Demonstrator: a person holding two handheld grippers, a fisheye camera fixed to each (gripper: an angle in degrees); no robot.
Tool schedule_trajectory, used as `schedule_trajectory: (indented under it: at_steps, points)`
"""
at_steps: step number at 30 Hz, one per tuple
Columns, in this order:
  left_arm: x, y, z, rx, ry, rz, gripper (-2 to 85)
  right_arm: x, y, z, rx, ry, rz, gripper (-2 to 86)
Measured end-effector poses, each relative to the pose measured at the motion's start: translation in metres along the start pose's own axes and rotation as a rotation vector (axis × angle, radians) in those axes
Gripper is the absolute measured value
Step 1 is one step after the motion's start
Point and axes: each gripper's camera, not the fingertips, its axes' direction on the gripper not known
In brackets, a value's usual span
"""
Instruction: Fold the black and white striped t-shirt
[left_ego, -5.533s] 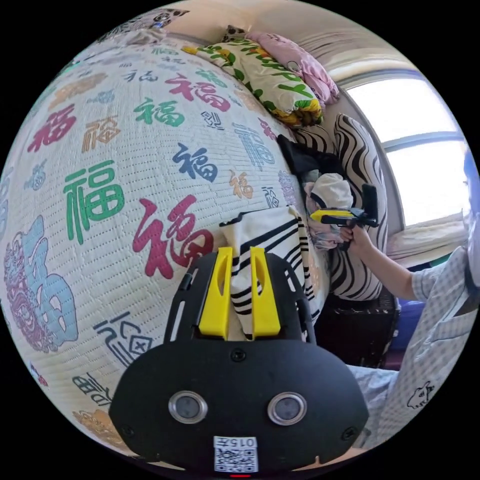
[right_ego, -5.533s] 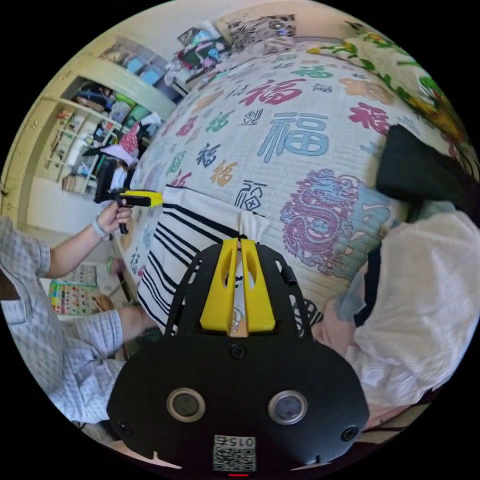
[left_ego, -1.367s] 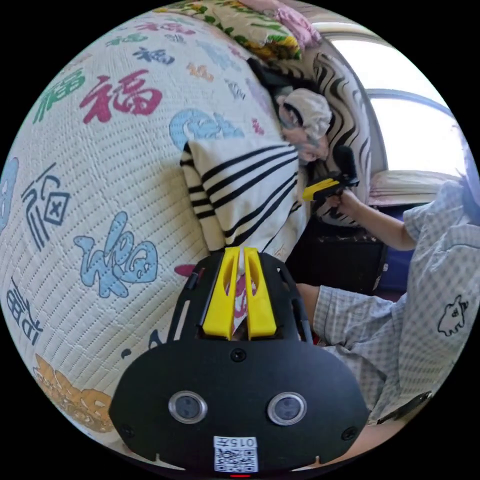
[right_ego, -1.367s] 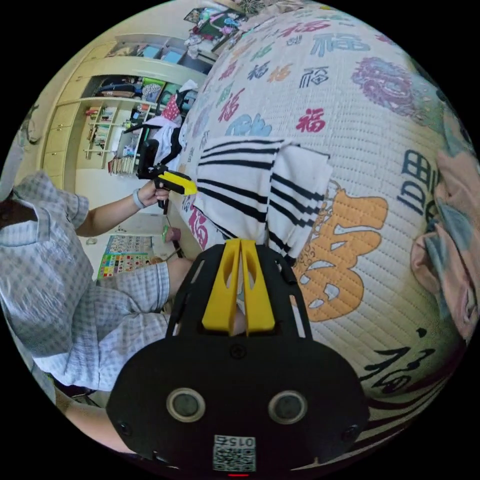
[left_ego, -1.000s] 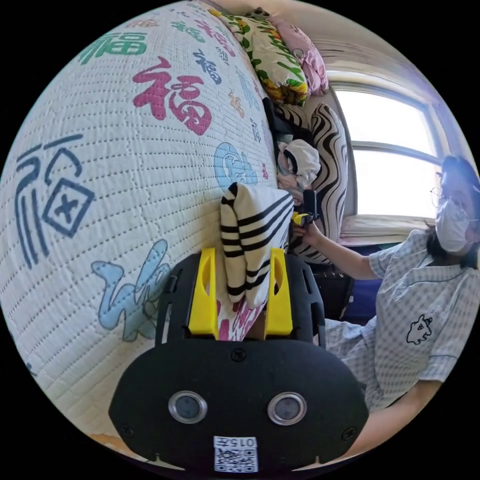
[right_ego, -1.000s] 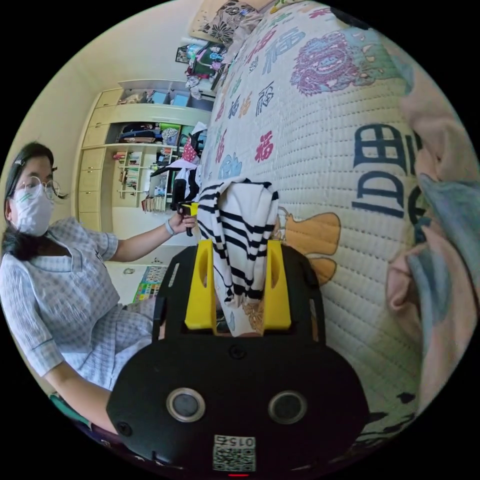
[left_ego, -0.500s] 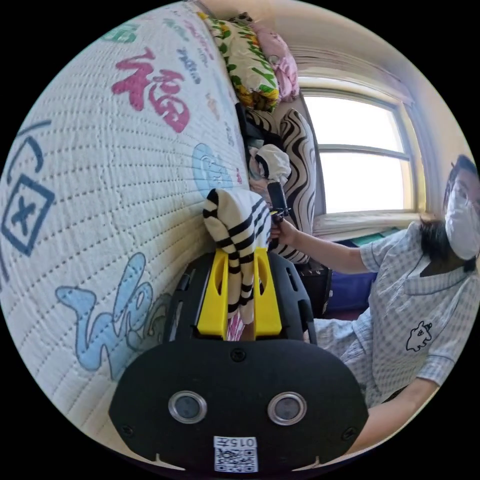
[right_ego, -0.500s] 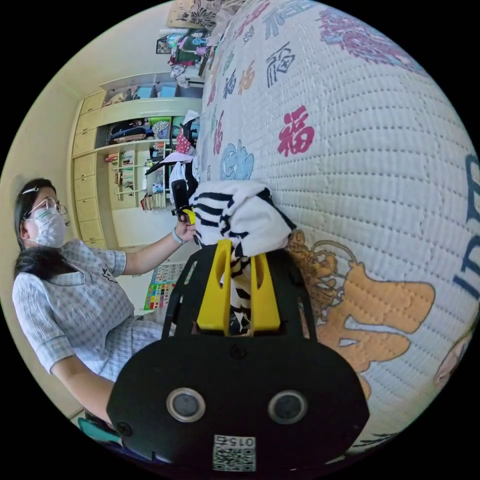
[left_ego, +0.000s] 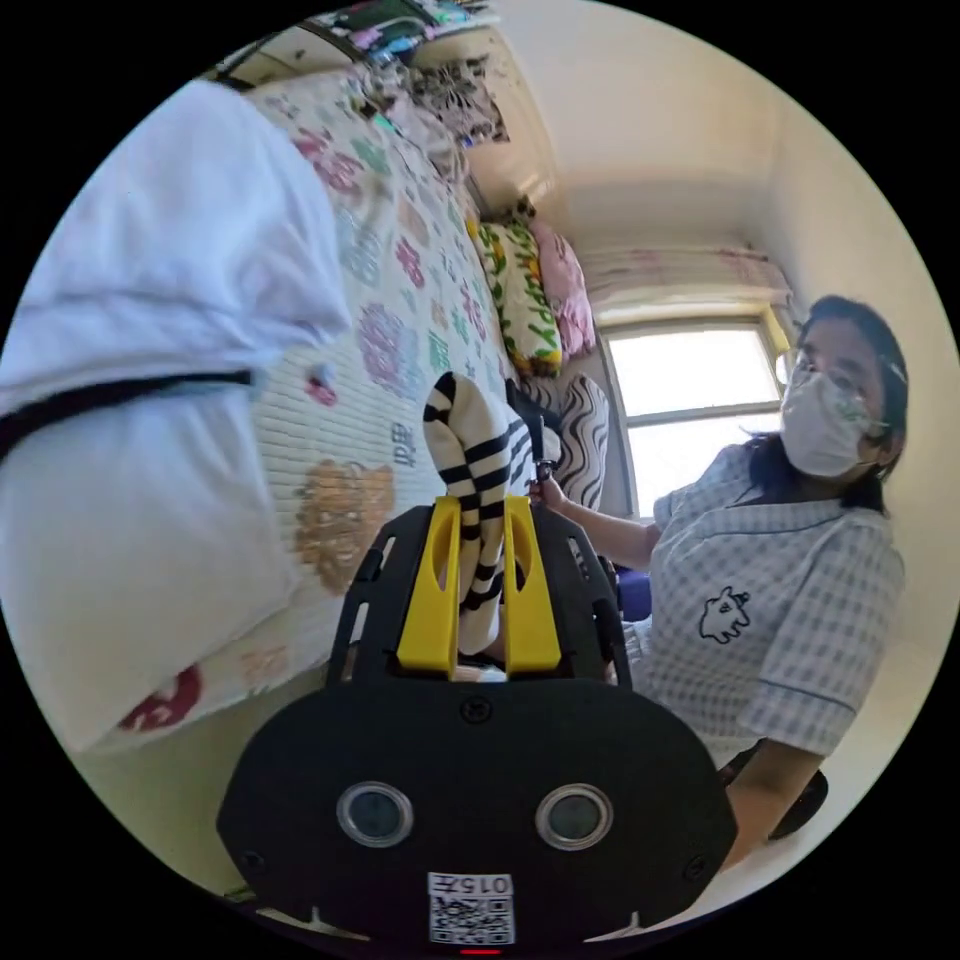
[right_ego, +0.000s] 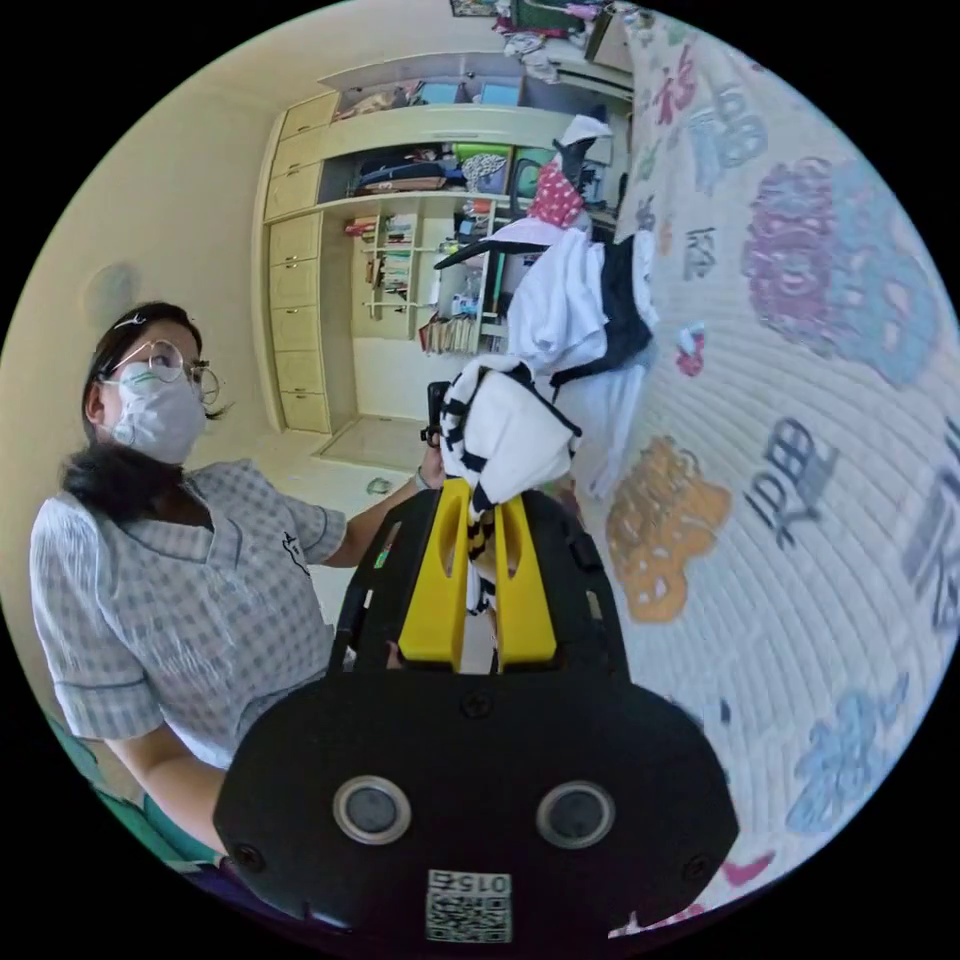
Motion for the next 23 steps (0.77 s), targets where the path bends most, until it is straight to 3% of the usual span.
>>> schedule_trajectory:
  at_steps: [6, 8, 11, 13, 15, 19, 23]
  points:
    - [0.035, -0.02, -0.163, 0.083, -0.155, 0.028, 6.7, -0.021, -0.16, 0.132, -0.112, -0.047, -0.149, 4.2]
    - [0.03, -0.033, -0.192, 0.096, -0.178, 0.019, 6.8, -0.025, -0.212, 0.166, -0.136, 0.024, -0.152, 4.3]
    - [-0.001, -0.048, -0.215, 0.11, -0.365, -0.031, 6.4, -0.004, -0.259, 0.202, -0.15, 0.216, -0.075, 4.5]
    - [-0.025, -0.04, -0.216, 0.16, -0.614, -0.14, 2.9, 0.015, -0.272, 0.216, -0.165, 0.342, -0.01, 4.7]
    - [-0.027, -0.018, -0.219, 0.25, -0.684, -0.163, 1.5, 0.023, -0.273, 0.216, -0.131, 0.322, 0.003, 4.9]
    - [-0.008, 0.068, -0.213, 0.404, -0.629, -0.124, 3.4, 0.019, -0.232, 0.18, -0.018, 0.373, -0.026, 5.5]
    - [-0.014, 0.149, -0.167, 0.4, -0.578, -0.237, 6.4, 0.042, -0.165, 0.179, -0.114, 0.489, 0.131, 6.6]
